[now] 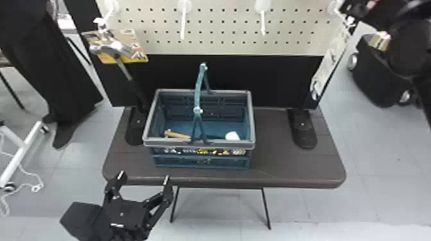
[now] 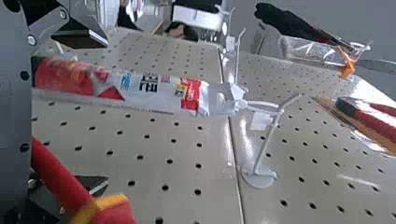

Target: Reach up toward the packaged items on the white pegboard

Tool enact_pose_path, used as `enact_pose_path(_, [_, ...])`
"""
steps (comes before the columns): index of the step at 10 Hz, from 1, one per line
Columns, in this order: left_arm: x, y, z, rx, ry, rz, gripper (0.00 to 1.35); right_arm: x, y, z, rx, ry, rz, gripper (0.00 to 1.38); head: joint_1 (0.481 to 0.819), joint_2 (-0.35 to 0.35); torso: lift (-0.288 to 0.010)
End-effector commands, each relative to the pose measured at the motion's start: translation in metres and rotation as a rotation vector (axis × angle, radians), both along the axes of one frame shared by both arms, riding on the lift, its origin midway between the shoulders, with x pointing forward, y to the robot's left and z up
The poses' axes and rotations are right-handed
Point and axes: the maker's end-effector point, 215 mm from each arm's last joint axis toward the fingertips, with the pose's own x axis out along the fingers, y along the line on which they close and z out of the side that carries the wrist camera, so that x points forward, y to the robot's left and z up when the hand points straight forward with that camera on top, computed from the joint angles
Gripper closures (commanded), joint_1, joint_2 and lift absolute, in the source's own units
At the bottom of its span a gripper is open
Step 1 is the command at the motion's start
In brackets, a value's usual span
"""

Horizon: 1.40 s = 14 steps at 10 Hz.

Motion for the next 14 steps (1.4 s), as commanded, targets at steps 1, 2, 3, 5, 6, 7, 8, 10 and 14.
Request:
enact_pose_path(1, [0.000, -0.001, 0.000, -0.001, -0.001, -0.002, 0.21, -0.005, 0.018, 0.007, -0.025, 0.000, 0.050, 0.25, 0.819, 0.008, -0.100])
enact_pose_path(2, [-0.001, 0.000, -0.001, 0.001, 0.003, 0.000, 0.21, -0.010, 0.019, 0.016, -0.046, -0.020, 0.052, 0.25, 0.819, 0.008, -0.100])
enact_pose_path(3, [-0.002, 0.001, -0.003, 0.001, 0.007, -0.001, 0.21, -0.017, 0.020, 0.029, -0.066, -0.046, 0.057, 0.27, 0.819, 0.008, -0.100])
enact_pose_path(5, [-0.001, 0.000, -0.002, 0.001, 0.006, -0.001, 0.21, -0.017, 0.018, 0.038, -0.084, -0.058, 0.051, 0.71, 0.819, 0.008, -0.100])
enact_pose_path(6, [-0.001, -0.001, -0.002, 0.000, 0.006, -0.004, 0.21, -0.017, 0.018, 0.034, -0.085, -0.045, 0.054, 0.89, 0.819, 0.008, -0.100])
enact_pose_path(7, [-0.001, -0.001, -0.002, 0.000, 0.006, -0.003, 0.21, -0.018, 0.019, 0.030, -0.087, -0.037, 0.056, 1.20, 0.819, 0.008, -0.100])
enact_pose_path(8, [-0.001, 0.000, -0.001, -0.002, 0.004, -0.001, 0.21, -0.020, 0.021, 0.028, -0.083, -0.035, 0.060, 1.29, 0.819, 0.008, -0.100])
enact_pose_path(10, [-0.001, 0.000, -0.001, -0.002, 0.004, 0.001, 0.21, -0.021, 0.021, 0.025, -0.083, -0.034, 0.060, 1.29, 0.819, 0.008, -0.100])
enact_pose_path(14, [0.001, -0.001, 0.001, -0.003, -0.002, 0.000, 0.21, -0.022, 0.022, 0.025, -0.083, -0.036, 0.063, 1.29, 0.819, 0.008, -0.100])
